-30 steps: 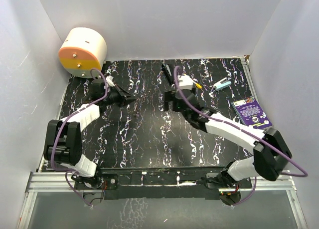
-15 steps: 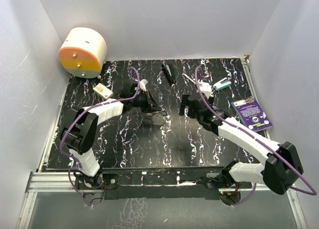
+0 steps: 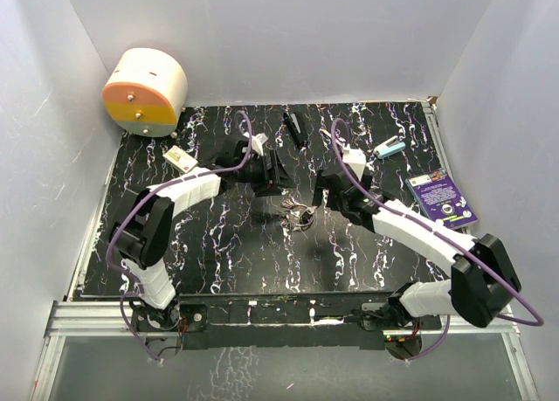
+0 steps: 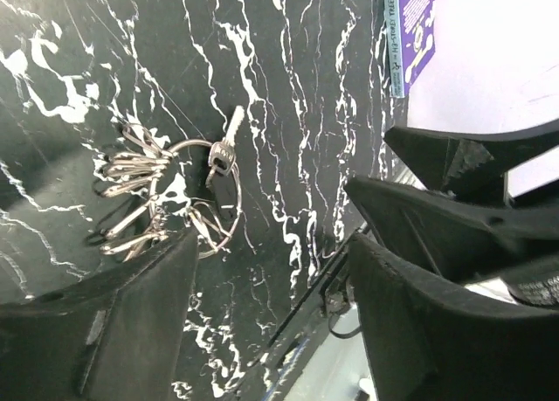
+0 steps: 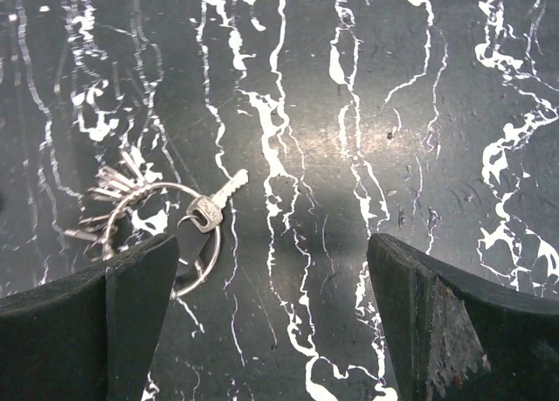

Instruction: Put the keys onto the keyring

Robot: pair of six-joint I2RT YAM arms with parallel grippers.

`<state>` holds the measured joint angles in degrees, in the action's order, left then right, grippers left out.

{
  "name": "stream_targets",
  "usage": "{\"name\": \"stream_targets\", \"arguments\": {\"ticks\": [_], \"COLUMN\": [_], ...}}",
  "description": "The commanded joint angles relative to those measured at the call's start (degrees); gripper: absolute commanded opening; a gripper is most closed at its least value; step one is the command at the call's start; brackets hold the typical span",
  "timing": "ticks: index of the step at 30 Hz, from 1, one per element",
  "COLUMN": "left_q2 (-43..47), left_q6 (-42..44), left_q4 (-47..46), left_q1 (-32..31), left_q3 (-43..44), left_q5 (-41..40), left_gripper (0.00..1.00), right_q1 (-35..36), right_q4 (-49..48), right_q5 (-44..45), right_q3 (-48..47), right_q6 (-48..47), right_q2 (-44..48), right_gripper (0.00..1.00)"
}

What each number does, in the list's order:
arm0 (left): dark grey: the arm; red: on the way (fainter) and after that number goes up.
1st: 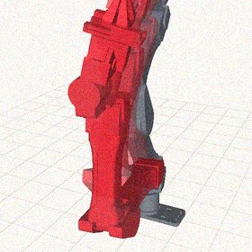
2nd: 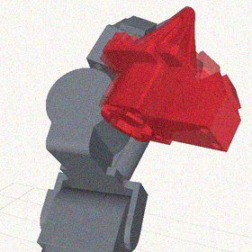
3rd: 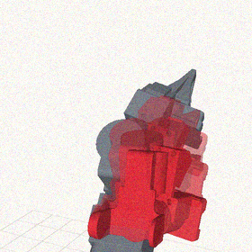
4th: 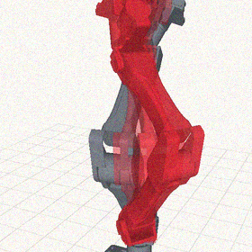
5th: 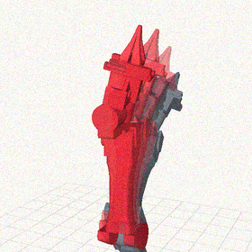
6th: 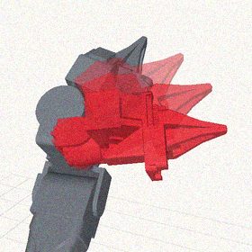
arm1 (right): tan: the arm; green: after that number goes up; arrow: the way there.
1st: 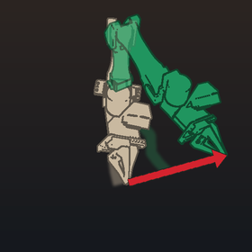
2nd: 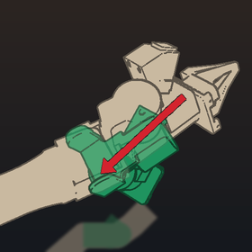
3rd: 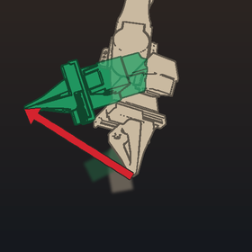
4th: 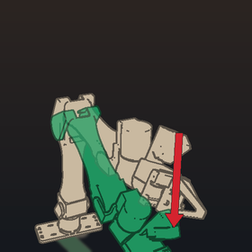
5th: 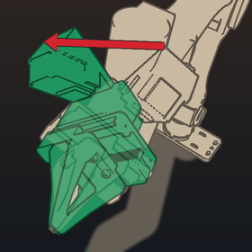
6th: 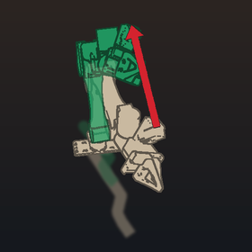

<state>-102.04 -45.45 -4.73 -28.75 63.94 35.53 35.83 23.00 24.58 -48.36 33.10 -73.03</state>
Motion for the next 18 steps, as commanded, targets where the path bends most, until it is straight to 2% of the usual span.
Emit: {"name": "stream_targets", "arguments": {"ticks": [1,2,3,4,9,13,18], "left_q2": [6.6,7.3,7.8,8.3,12.3,15.1,18.5], "left_q6": [7.6,8.5,9.4,10.3,18.1,23.4,24.3], "left_q4": [6.0,6.9,7.6,8.3,10.9,12.4,10.2], "left_q1": [3.6,5.3,7.0,8.7,16.0,20.5,25.7], "left_q3": [3.6,3.7,3.7,3.9,5.1,5.1,2.1], "left_q5": [-2.2,-3.1,-3.9,-5.0,-11.9,-19.1,-20.2], "left_gripper": [0.77,0.89,0.96,0.97,0.97,0.97,0.97], "right_q1": [-0.4,-0.3,-0.2,-0.3,0.7,0.8,0.8], "right_q4": [3.0,4.4,6.3,8.7,10.7,10.7,10.7], "right_q5": [6.2,6.2,6.5,6.4,7.1,7.1,7.1], "right_q3": [-6.9,-8.6,-10.5,-12.4,-14.3,-9.8,-6.1], "right_q6": [4.5,3.7,3.3,3.0,1.9,1.9,1.9], "right_q2": [-4.3,-6.3,-8.0,-9.5,-10.2,-3.4,3.4], "right_gripper": [0.98,0.98,0.98,0.98,0.98,0.98,0.98]}}
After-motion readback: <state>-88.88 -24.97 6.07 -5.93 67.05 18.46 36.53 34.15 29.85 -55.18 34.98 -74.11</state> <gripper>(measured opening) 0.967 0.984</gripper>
